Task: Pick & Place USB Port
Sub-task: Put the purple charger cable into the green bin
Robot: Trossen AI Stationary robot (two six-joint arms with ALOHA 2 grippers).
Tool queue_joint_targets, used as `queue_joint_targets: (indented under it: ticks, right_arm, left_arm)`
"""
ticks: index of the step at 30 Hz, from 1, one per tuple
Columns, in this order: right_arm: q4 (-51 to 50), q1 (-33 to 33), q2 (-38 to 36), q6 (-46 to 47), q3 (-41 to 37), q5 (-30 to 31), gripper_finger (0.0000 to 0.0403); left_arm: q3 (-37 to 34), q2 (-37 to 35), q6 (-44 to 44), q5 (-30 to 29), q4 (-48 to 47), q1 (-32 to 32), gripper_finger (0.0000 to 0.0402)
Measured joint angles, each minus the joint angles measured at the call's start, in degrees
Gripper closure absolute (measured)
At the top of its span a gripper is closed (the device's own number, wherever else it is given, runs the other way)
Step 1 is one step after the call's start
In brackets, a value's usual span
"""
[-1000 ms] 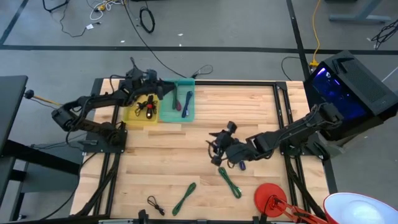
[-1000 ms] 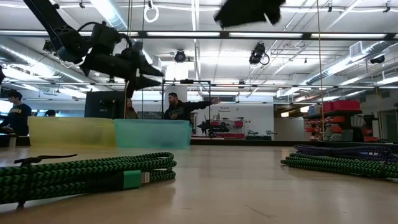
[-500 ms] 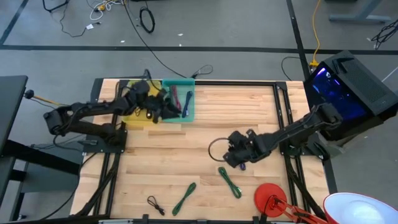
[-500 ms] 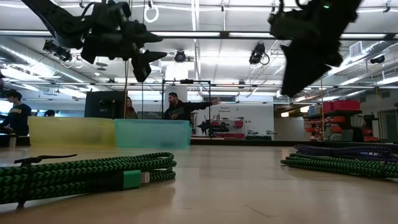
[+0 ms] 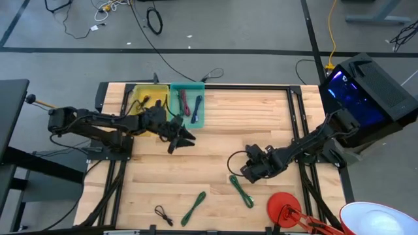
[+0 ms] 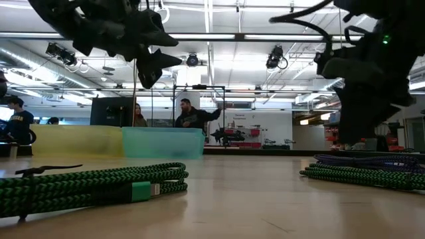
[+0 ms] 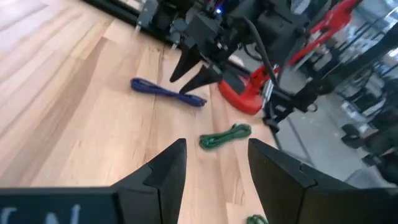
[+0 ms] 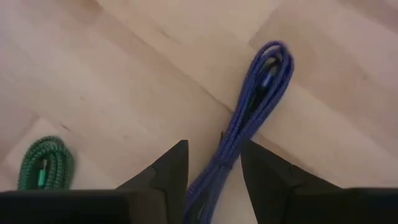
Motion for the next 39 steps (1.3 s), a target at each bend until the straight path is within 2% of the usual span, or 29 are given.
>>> queue_joint_targets:
  ticks: [8, 15, 23, 26, 30, 31, 34, 39]
  right_arm:
    - [4.84, 0.0, 0.0, 1.01, -2.94, -1.43, 0.0253]
    - [7.37, 0.0, 0.02, 3.06, -5.89, -4.67, 0.0253]
    - [11.12, 0.09, 3.04, 1.97, -6.9, -4.16, 0.0254]
    - [10.83, 0.07, 3.77, 1.58, -6.87, -4.14, 0.0279]
    - [11.77, -0.02, 3.21, -2.91, -6.75, -4.29, 0.0374]
    - [11.89, -0.02, 2.87, -4.16, -6.53, -4.15, 0.0384]
    - [13.96, -0.62, 1.6, -6.48, -5.83, -4.14, 0.0389]
    - [22.4, -2.22, -1.8, -17.44, -3.74, 0.55, 0.0393]
  left_arm:
    - [0.0, 0.0, 1.68, -5.69, -0.43, -4.68, 0.0225]
    - [0.0, 0.0, 1.81, -5.86, -0.7, -4.98, 0.0225]
    - [0.0, 0.02, 1.79, -6.07, -0.88, -4.98, 0.0225]
    - [0.0, 0.02, 1.79, -6.91, -0.86, -4.96, 0.0225]
    - [0.0, 0.02, 1.79, -7.83, -0.86, -4.96, 0.0225]
    - [0.0, 0.02, 1.79, -8.12, -0.86, -4.96, 0.0225]
    - [0.0, 0.02, 1.77, -8.49, -0.59, -4.96, 0.0225]
    - [0.0, 0.04, 2.74, -8.67, 5.98, -5.32, 0.0225]
